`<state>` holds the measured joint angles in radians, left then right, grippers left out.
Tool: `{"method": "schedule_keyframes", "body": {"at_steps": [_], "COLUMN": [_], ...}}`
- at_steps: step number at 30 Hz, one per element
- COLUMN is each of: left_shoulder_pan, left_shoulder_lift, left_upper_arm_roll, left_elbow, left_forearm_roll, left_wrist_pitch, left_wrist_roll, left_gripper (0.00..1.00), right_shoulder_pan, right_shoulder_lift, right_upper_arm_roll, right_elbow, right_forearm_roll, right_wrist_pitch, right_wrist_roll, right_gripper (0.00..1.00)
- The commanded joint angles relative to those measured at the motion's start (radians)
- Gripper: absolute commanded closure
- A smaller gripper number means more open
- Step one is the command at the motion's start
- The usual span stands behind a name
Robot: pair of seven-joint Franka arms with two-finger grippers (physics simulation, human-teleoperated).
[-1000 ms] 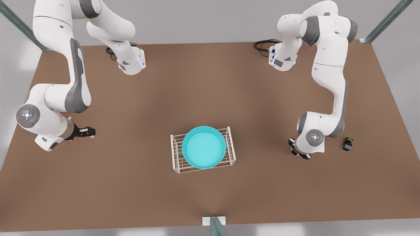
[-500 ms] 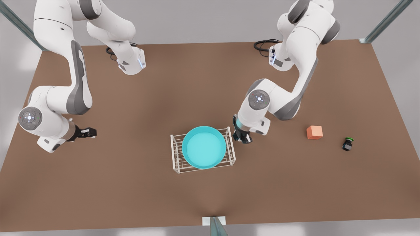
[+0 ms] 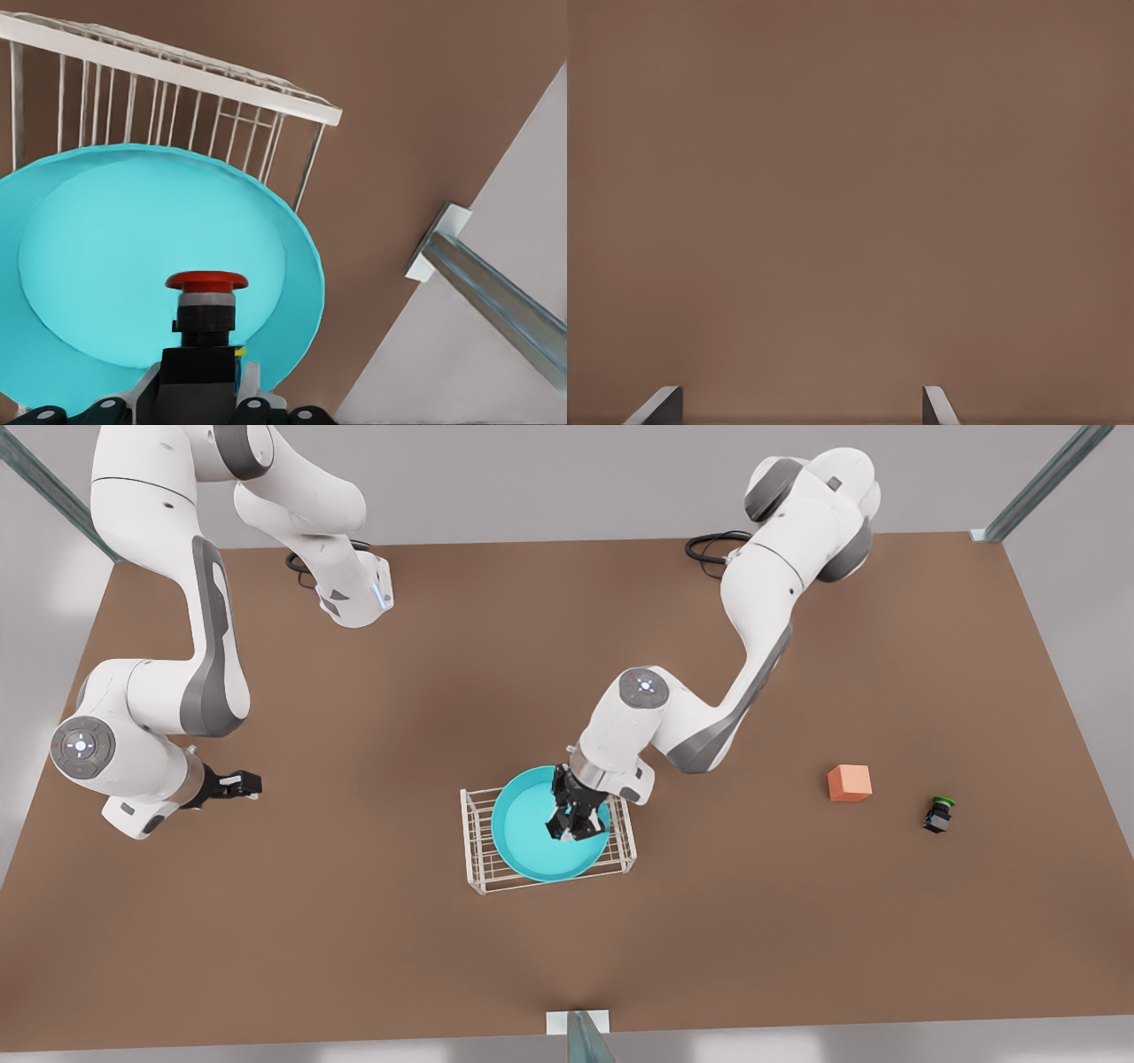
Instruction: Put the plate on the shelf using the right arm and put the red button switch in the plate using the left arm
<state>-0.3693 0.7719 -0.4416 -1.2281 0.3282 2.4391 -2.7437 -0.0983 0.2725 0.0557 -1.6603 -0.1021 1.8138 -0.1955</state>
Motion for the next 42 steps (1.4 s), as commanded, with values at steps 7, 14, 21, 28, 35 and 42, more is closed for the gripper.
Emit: {"method": "schedule_keyframes", "body": {"at_steps": [7, 14, 21, 28, 35, 42], "left_shoulder_pan": [0.01, 0.562, 0.335, 0.331, 0.297, 0.306], "left_shoulder_lift": [-0.042, -0.316, -0.408, -0.582, -0.554, -0.553], "left_upper_arm_roll": [-0.002, -0.089, 0.35, 0.373, 0.368, 0.371], "left_elbow": [-0.013, -0.171, -0.143, -0.389, -0.376, -0.37], "left_forearm_roll": [0.028, -0.14, -0.304, -0.314, -0.31, -0.314], "left_wrist_pitch": [-0.032, -0.871, -0.986, -0.686, -0.696, -0.698], "left_wrist_roll": [0.082, 2.569, 2.65, 2.724, 2.719, 2.724], "left_gripper": [0.0, 0.0, 0.0, 0.0, 0.0, 0.0], "right_shoulder_pan": [0.0, 0.0, 0.0, 0.0, 0.0, 0.0], "right_shoulder_lift": [-0.001, -0.001, -0.001, -0.001, 0.001, 0.001], "right_upper_arm_roll": [0.001, 0.001, 0.0, 0.0, 0.0, 0.001], "right_elbow": [0.0, 0.0, 0.0, 0.004, 0.005, 0.005], "right_forearm_roll": [0.001, 0.001, 0.001, 0.001, 0.002, 0.001], "right_wrist_pitch": [-0.002, -0.002, -0.002, -0.002, -0.004, -0.007], "right_wrist_roll": [-0.009, -0.009, -0.009, -0.009, -0.009, -0.009], "right_gripper": [0.0, 0.0, 0.0, 0.0, 0.0, 0.0]}}
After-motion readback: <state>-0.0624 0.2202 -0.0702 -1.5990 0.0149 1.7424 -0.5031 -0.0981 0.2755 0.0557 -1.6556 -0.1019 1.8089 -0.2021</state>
